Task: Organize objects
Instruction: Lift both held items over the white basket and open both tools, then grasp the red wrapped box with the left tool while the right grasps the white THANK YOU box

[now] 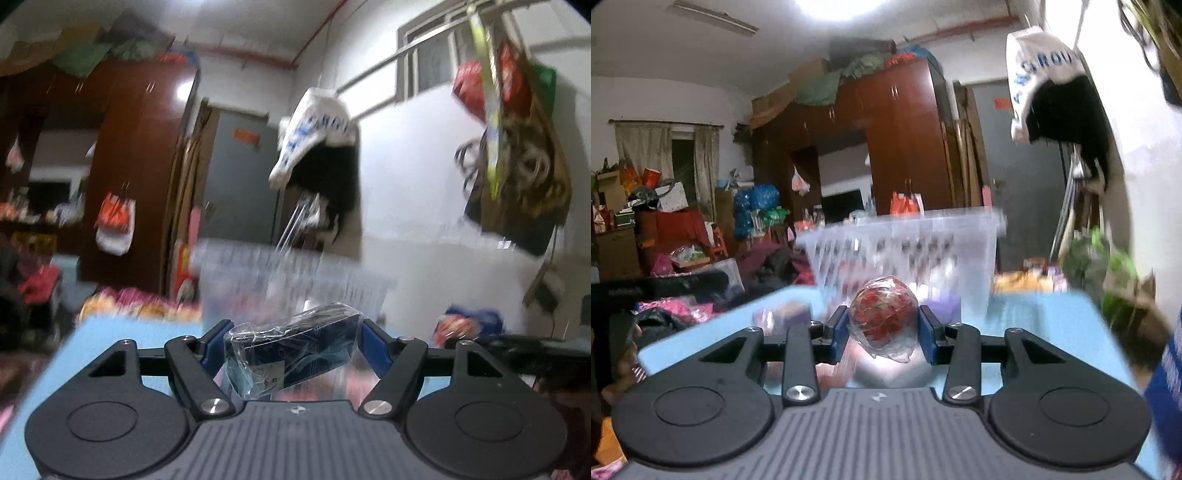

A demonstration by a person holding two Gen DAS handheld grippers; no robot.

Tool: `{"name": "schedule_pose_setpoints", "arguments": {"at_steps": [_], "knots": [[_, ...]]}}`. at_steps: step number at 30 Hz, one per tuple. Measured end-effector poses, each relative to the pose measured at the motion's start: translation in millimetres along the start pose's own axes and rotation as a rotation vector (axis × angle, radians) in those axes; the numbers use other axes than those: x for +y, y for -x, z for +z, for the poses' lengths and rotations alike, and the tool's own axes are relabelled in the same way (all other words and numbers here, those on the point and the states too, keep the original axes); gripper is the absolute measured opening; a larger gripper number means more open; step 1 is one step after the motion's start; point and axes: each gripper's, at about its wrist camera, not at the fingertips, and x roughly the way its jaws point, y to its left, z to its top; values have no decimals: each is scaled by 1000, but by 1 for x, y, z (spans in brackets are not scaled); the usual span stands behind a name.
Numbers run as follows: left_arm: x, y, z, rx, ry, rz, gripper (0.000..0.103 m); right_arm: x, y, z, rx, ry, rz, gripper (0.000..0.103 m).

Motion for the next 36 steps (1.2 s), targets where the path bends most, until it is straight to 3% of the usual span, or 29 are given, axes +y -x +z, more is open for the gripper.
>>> {"name": "schedule_pose_setpoints", "arguments": {"at_steps": [4, 7, 11, 12, 13, 15, 19, 21, 24, 26, 27, 32, 36], "knots": [[-1, -40, 59, -54, -43, -16, 76, 4, -38, 61, -61, 80, 11, 43], [5, -95, 89, 21, -12, -8, 76, 4, -82, 93, -18, 127, 3, 43], [19, -157, 95, 113, 34, 18, 77, -1, -130, 103, 54, 167, -38, 46], [23, -170, 93, 141, 52, 10, 80, -4, -137, 102, 57, 159, -39, 51], [27, -182, 90, 177, 72, 15, 87, -6, -142, 101, 55, 145, -37, 68], [31, -200, 81, 257, 81, 43, 89, -8, -141, 95, 71, 113, -46, 85], [28, -174, 64, 225, 30, 40, 89, -5, -104, 78, 42, 126, -86, 102], [27, -146, 54, 202, 33, 47, 89, -4, -82, 62, 31, 107, -99, 102], [21, -97, 27, 179, 47, 42, 94, -8, -59, 29, 113, 31, -65, 102], [13, -74, 6, 198, 38, 24, 95, -11, -54, 11, 164, 4, -29, 98], [8, -67, -5, 230, 34, 21, 95, -10, -54, 2, 199, -5, -12, 91], [1, -58, -34, 335, 15, -23, 94, -17, -67, -9, 295, -28, 34, 73], [7, -60, -42, 362, 26, -10, 94, -21, -80, -7, 349, -28, 77, 71]]}}
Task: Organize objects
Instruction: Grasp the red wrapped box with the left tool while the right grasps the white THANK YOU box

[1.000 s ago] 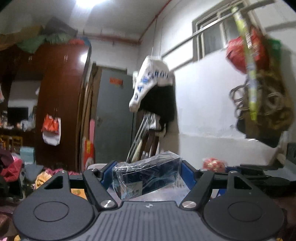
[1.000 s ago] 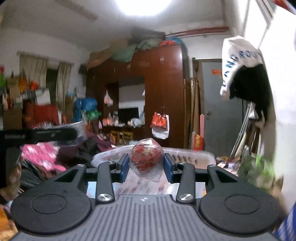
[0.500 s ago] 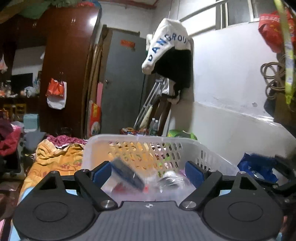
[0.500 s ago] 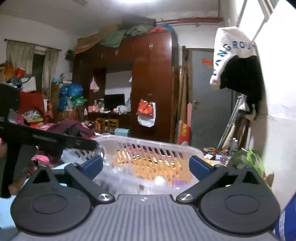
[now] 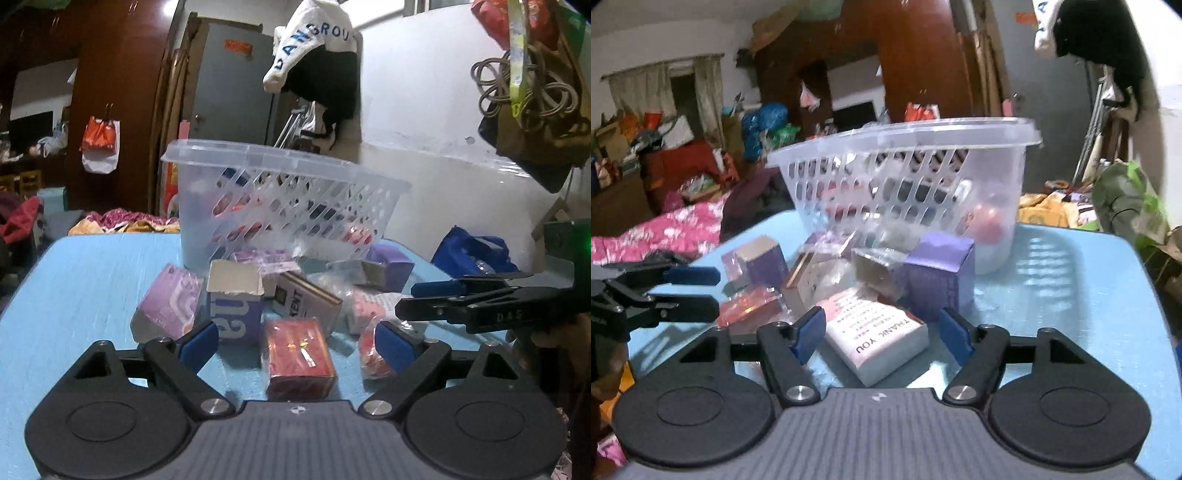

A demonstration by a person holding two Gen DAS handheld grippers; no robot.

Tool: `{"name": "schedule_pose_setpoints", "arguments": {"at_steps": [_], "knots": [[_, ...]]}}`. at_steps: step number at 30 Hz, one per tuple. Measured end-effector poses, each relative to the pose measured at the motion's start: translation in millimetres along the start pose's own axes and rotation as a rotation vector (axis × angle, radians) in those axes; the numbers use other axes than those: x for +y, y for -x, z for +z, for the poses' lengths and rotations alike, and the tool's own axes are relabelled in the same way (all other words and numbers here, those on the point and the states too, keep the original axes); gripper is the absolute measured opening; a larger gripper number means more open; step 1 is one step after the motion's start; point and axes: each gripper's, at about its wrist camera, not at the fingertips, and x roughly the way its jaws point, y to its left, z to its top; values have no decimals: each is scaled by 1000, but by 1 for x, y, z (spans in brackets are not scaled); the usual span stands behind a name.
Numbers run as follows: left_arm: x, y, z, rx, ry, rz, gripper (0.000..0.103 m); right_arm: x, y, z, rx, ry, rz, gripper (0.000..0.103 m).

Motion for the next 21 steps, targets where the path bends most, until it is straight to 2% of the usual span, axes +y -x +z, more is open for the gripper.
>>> {"name": "schedule_pose_setpoints", "arguments": {"at_steps": [5, 11, 13, 14, 15, 16, 17, 21], "knots": [[-4, -1, -9, 28, -49, -2, 93, -3, -1, -12, 37, -19, 41, 70], [-16, -15, -13, 95, -91, 17, 93, -1, -9, -11, 100, 3, 38, 72], [-17, -17, -14, 99, -92, 29, 92, 0, -7, -12, 94, 7, 31, 69], [-18, -17, -14, 97, -92, 33, 87, 0, -7, -12, 93, 9, 31, 69], [-20, -16, -14, 86, -94, 41, 67, 1, -6, -12, 90, 14, 28, 68], [-20, -15, -15, 76, -93, 51, 54, 1, -6, -12, 84, 19, 23, 68], [-20, -14, -15, 69, -95, 64, 51, 2, -4, -13, 72, 23, 18, 68], [-19, -9, -20, 24, -99, 74, 50, 2, 9, -14, -8, 21, 12, 67]]}}
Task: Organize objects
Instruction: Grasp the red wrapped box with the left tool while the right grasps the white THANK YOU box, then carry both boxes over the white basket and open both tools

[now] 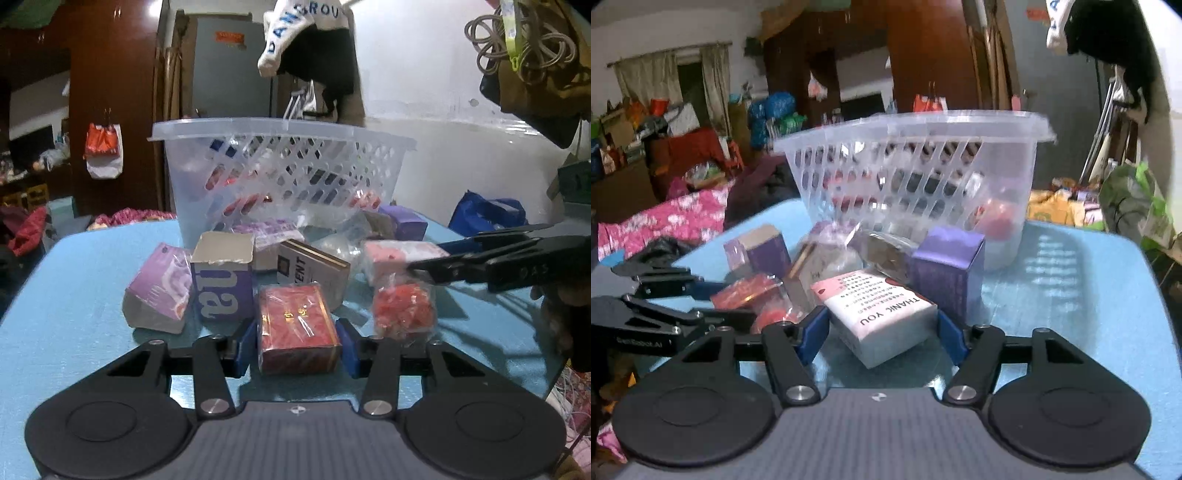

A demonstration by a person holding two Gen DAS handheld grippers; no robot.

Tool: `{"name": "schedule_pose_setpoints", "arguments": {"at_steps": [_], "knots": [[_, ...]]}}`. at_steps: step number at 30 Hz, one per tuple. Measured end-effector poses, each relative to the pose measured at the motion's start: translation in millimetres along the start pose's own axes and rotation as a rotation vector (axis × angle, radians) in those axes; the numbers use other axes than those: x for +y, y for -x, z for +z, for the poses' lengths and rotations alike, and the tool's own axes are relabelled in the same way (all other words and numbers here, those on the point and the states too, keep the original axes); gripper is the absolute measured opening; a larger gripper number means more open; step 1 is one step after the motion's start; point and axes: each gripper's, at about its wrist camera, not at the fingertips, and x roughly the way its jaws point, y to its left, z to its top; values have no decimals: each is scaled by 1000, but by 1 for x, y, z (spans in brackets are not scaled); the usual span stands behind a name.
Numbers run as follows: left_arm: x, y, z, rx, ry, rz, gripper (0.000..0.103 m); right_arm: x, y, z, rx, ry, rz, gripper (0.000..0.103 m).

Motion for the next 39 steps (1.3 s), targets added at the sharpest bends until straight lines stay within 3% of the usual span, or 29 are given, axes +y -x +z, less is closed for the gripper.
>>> {"name": "schedule_pose_setpoints", "arguments": {"at_steps": [14, 30, 33, 36, 39], "knots": [[14, 28, -2, -175, 80, -41, 50, 12, 29, -6, -249, 73, -27, 67], [20, 38, 3, -238, 106, -80, 50, 11, 37, -11, -346, 45, -66, 66], [29, 43, 23, -272, 125, -151, 50, 7, 44, 2, -373, -30, -17, 66], [32, 42, 66, -317, 96, -157, 51, 13, 51, 39, -429, 14, -77, 66], [32, 22, 122, -329, 72, -127, 51, 11, 38, 92, -414, 46, -107, 66]]}}
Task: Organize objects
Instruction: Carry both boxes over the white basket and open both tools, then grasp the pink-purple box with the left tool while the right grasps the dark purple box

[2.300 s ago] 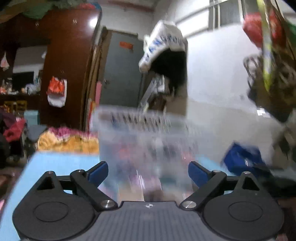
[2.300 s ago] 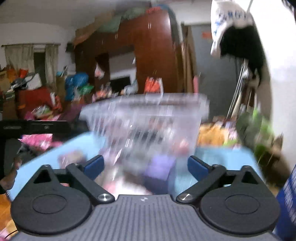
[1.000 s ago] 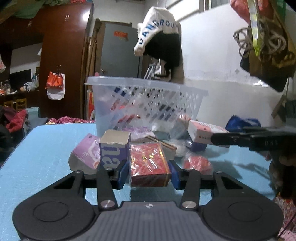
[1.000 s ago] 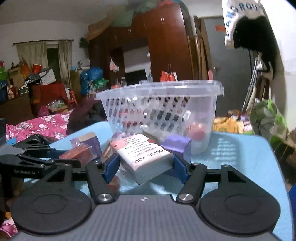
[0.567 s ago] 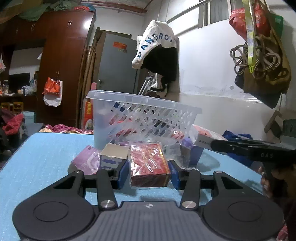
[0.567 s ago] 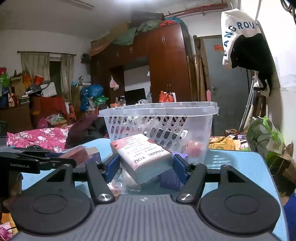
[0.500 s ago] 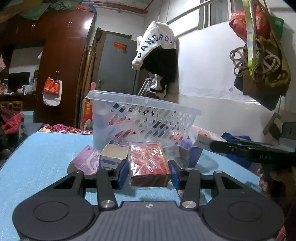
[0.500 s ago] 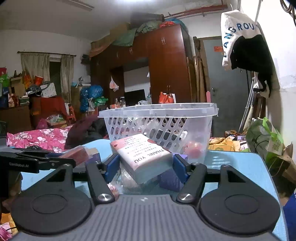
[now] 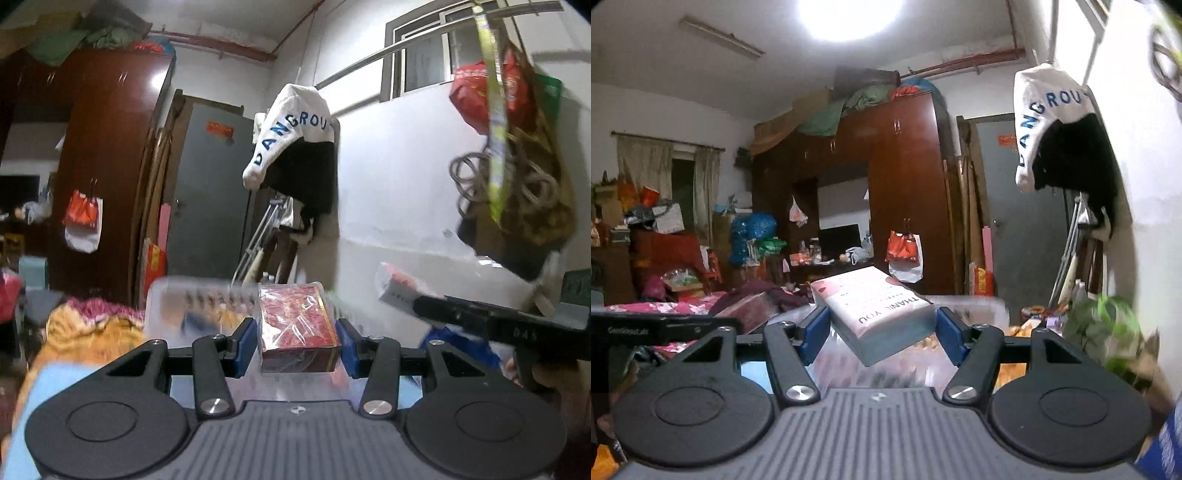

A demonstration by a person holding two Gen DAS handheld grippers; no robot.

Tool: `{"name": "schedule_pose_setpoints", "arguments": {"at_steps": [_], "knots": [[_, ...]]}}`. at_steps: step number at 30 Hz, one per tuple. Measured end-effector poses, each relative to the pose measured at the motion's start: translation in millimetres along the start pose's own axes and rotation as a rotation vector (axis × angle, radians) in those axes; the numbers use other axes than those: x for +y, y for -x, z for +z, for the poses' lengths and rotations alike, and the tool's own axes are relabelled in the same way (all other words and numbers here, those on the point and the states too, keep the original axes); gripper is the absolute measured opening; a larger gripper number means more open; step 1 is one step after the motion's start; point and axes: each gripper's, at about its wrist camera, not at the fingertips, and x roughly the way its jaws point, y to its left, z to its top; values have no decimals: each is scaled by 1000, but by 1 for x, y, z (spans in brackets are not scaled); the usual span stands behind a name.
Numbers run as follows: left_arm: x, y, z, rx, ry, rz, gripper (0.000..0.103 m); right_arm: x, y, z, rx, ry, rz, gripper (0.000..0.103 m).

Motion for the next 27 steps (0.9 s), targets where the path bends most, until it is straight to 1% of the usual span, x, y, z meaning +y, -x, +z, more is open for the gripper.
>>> {"name": "schedule_pose_setpoints", "arguments": {"at_steps": [2, 4, 5, 6, 7, 8, 9, 10, 12, 13, 14, 15, 17, 18, 19, 20, 21, 22, 23, 24, 26, 27], "knots": [[-2, -28, 20, 21, -31, 51, 51, -4, -28, 18, 42, 11, -17, 66], [0, -58, 34, 62, -38, 70, 52, -4, -53, 26, 93, 39, -37, 67], [2, -73, 35, 88, -42, 85, 61, -5, -62, 26, 118, 46, -41, 67], [4, -88, 35, 124, -41, 110, 83, -8, -72, 26, 133, 44, -52, 71], [8, -102, 32, 166, -39, 129, 87, -8, -74, 23, 141, 44, -64, 85], [12, -110, 28, 187, -27, 137, 85, -8, -78, 20, 161, 50, -79, 90], [17, -111, 23, 205, -5, 121, 83, -9, -75, 16, 160, 51, -99, 94], [20, -104, 18, 208, 20, 84, 83, -9, -66, 12, 149, 41, -106, 97], [23, -73, 4, 168, 46, -9, 86, -11, -39, 2, 136, 7, -78, 103], [22, -55, -4, 147, 39, -23, 89, -12, -27, -6, 141, -9, -62, 103], [22, -39, -12, 133, 29, -11, 93, -14, -20, -14, 164, -21, -54, 103], [19, -24, -22, 118, 11, 11, 95, -14, -13, -26, 195, -29, -55, 103], [20, 0, -42, 123, -15, 65, 95, -16, -8, -49, 270, -39, -69, 103], [25, 9, -51, 131, -5, 102, 95, -17, -9, -59, 300, -38, -79, 103], [31, 17, -57, 130, 12, 125, 95, -17, -10, -65, 324, -31, -88, 99], [36, 22, -61, 135, 32, 149, 95, -18, -12, -72, 349, -29, -97, 95], [45, 26, -65, 149, 52, 189, 95, -21, -15, -76, 366, -46, -101, 85], [50, 26, -67, 164, 64, 228, 95, -27, -20, -75, 378, -78, -88, 77], [58, 25, -69, 186, 77, 267, 94, -31, -24, -75, 386, -111, -68, 74], [65, 23, -68, 201, 87, 282, 93, -33, -28, -75, 389, -135, -56, 73], [70, 16, -70, 238, 99, 292, 93, -30, -36, -75, 396, -123, -67, 73], [72, 9, -72, 271, 94, 302, 93, -27, -39, -76, 406, -105, -81, 73]]}}
